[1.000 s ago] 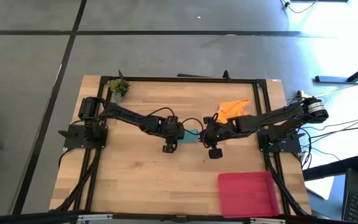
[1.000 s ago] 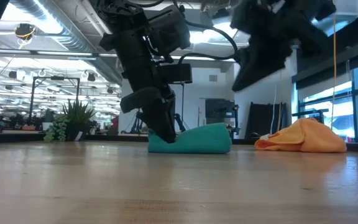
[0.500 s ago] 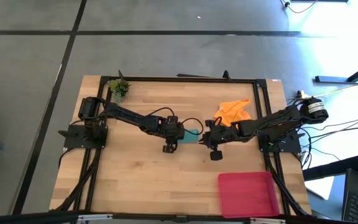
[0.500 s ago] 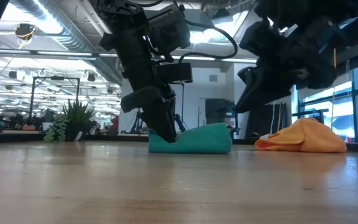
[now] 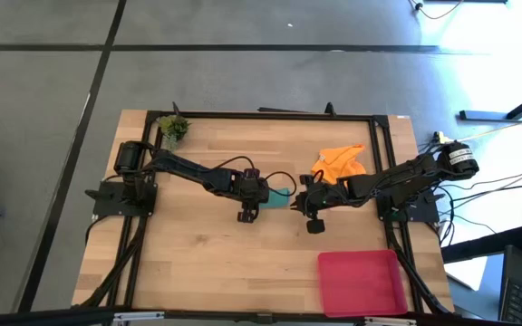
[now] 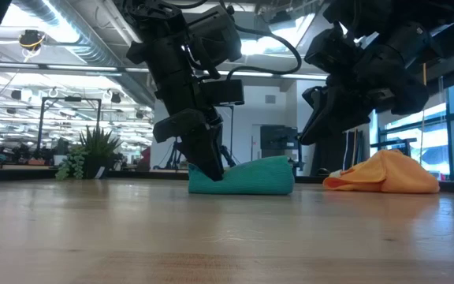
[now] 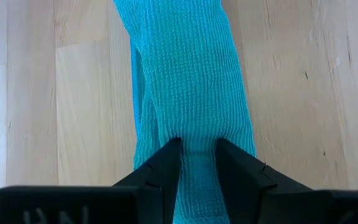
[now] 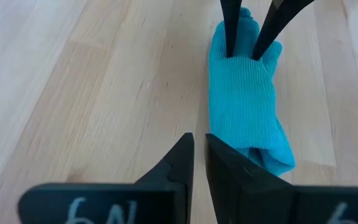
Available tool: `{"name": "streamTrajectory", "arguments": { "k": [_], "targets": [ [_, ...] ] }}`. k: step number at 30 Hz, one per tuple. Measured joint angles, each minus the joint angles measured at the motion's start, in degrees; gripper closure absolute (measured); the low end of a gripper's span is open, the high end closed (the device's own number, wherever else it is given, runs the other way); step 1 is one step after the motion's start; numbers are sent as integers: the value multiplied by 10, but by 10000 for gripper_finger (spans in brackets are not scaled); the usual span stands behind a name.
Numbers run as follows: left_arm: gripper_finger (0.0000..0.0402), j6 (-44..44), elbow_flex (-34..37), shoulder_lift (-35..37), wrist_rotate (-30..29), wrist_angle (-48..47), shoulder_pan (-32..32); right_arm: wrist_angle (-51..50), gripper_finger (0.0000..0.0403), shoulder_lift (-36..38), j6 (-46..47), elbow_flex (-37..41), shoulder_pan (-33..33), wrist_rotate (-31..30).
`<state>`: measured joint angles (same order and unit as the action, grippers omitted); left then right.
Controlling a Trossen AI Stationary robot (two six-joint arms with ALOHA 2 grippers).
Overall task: Roll microfiber towels into tight, uniform cylinder then place into a basket
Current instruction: Put the blue microfiber cloth into the red bin
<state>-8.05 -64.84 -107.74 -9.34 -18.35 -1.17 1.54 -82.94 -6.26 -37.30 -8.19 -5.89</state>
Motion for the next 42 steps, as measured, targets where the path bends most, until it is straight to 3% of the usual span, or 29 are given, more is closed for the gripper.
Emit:
{"name": "streamTrajectory", "arguments": {
  "k": [9, 23, 27, 38, 40, 42],
  "targets": [
    [305, 0, 0, 0, 0, 0, 0, 10, 361, -1, 58, 0, 0, 0],
    [305, 0, 0, 0, 0, 6, 0, 52, 346, -45, 16, 0, 0, 1],
    [305, 0, 0, 0, 0, 11, 0, 52, 289, -46, 7, 0, 1, -6],
    [305, 0, 0, 0, 0, 13, 0, 65, 39, -51, -46, 0, 9, -35],
    [305, 0, 0, 0, 0, 13, 0, 72, 13, -56, -46, 0, 19, -36],
    [305, 0, 0, 0, 0, 14, 0, 90, 12, -66, -47, 0, 28, -31]
  ]
}}
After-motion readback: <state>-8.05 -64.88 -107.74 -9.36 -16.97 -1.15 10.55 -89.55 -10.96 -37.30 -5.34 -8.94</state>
